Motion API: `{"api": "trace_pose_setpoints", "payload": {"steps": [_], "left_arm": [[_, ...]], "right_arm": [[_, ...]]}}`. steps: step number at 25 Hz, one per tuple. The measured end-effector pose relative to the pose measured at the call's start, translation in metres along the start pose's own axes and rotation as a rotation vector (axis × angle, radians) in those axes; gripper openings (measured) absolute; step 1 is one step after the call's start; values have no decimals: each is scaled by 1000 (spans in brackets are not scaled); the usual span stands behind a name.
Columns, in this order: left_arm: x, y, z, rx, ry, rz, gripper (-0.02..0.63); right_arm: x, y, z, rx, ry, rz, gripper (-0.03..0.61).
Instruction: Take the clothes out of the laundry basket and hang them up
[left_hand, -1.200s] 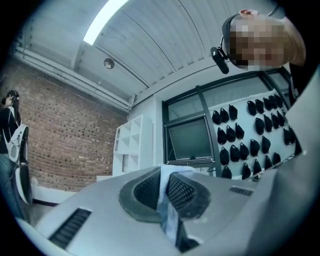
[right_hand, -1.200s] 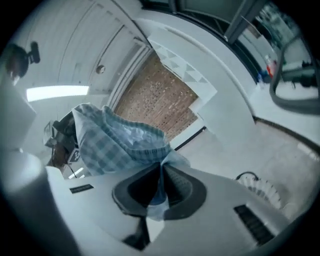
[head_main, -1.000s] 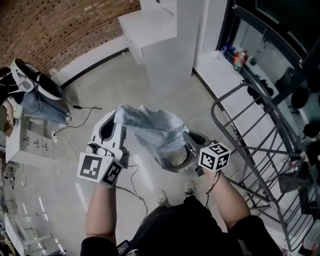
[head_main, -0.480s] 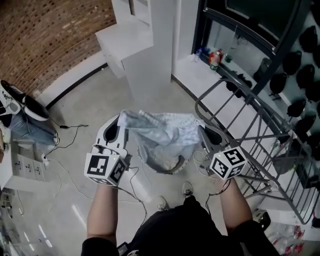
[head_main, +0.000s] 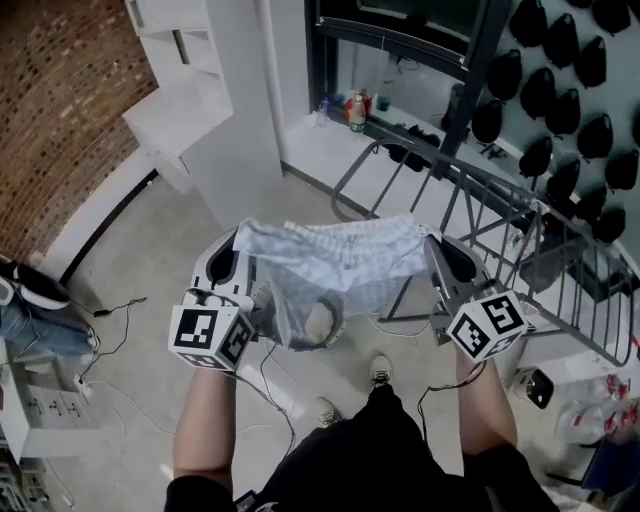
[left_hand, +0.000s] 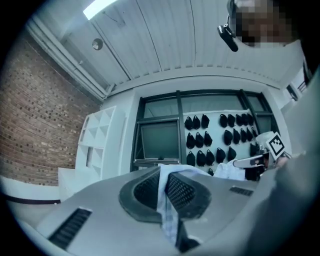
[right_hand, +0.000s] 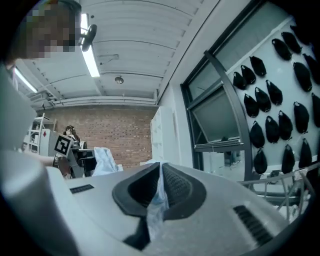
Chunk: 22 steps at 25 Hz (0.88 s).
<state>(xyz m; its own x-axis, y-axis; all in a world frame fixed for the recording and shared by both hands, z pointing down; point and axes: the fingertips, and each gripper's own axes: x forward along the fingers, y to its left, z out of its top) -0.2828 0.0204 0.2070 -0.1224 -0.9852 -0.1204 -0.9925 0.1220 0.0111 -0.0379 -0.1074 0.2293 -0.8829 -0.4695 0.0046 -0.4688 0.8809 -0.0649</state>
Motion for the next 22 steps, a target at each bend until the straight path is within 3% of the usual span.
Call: {"api": "trace_pose_setpoints", "payload": {"steps": [10, 22], "left_arm": [[71, -116, -4, -34, 1, -198, 8], [155, -217, -7, -29, 24, -276, 8]], "right_arm": [[-105, -86, 31, -36, -41, -220, 18], [-166, -190, 64, -56, -106, -323, 18]]}}
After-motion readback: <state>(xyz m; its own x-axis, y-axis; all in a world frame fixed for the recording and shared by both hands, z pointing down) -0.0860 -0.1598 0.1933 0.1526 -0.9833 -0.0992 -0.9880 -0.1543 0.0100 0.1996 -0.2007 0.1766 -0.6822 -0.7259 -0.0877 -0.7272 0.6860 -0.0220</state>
